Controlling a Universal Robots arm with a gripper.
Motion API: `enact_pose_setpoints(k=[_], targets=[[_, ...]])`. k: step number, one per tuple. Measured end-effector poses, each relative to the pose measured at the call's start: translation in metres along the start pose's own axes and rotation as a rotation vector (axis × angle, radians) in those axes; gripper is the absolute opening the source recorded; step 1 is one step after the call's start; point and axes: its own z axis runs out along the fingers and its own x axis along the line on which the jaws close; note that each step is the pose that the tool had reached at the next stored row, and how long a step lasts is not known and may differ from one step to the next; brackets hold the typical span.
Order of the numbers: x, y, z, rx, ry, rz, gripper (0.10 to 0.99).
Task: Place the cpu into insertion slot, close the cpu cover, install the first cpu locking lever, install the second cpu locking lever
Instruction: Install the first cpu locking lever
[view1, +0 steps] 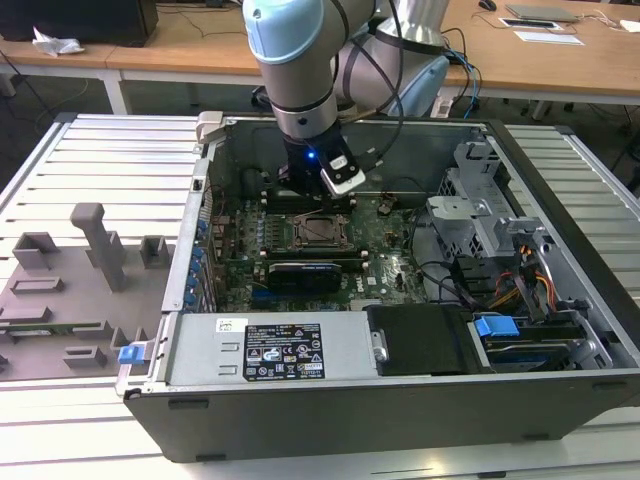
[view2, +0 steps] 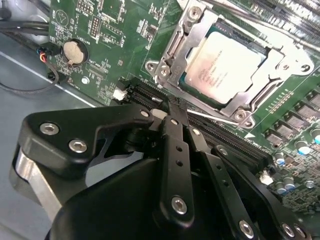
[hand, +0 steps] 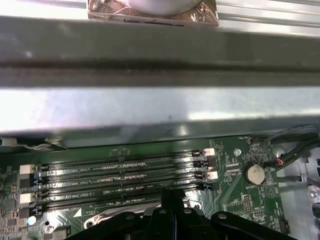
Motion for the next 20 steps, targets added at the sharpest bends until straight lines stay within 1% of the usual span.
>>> enact_pose_setpoints(k=[5,6,7,9,13,20], targets=[[0.0023,0.0024,0.0004,0.004,-0.0041,0.019,0.106],[0.0027,0.0024,0.0005,0.006,-0.0056,0.026,0.106],[0.0035,0.0023,0.001,0.012,-0.0106,0.05,0.106],[0.0047,0.0021,0.0014,0.018,-0.0156,0.073,0.106],[0.0068,0.003,0.0021,0.024,-0.0211,0.099,0.106],[0.008,0.0077,0.0047,0.032,-0.029,0.136,0.106]])
